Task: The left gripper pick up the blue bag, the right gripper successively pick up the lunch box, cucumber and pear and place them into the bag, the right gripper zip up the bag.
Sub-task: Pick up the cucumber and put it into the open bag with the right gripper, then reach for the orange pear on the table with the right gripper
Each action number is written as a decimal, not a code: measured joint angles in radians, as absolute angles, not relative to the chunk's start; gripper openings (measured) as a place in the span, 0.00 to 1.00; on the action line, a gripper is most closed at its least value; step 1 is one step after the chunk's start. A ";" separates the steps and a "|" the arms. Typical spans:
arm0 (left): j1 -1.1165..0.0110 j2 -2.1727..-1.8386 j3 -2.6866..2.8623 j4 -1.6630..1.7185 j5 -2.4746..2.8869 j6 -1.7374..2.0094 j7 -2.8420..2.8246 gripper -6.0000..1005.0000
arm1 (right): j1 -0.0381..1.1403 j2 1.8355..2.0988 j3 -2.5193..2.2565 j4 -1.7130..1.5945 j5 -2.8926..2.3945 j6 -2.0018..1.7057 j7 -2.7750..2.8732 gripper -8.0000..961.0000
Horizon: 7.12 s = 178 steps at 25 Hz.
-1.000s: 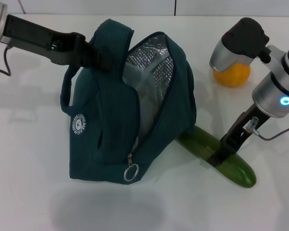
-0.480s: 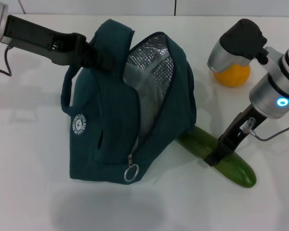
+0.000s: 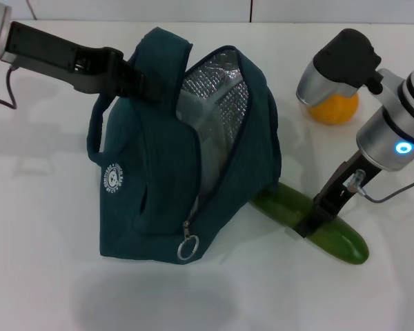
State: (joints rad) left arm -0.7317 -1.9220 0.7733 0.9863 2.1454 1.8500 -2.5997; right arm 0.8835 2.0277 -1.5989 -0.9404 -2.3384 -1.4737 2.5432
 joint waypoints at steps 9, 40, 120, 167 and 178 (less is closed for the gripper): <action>-0.732 -1.922 0.775 0.986 2.148 1.850 -2.599 0.05 | 0.881 2.024 -1.598 -0.948 -2.342 -1.473 2.543 0.66; -0.722 -1.915 0.773 0.988 2.142 1.856 -2.598 0.05 | 0.807 1.926 -1.062 -1.114 -2.399 -1.583 2.499 0.67; -0.731 -1.920 0.773 0.983 2.137 1.862 -2.599 0.05 | 0.670 2.028 -1.453 -0.643 -1.177 -1.405 1.541 0.72; -0.733 -1.925 0.773 0.985 2.137 1.864 -2.603 0.05 | 0.378 2.010 -1.078 -0.568 -1.095 -1.226 1.047 0.89; -0.744 -1.926 0.773 0.985 2.129 1.864 -2.603 0.05 | 0.581 2.017 -1.117 -0.388 -1.095 -1.064 0.995 0.85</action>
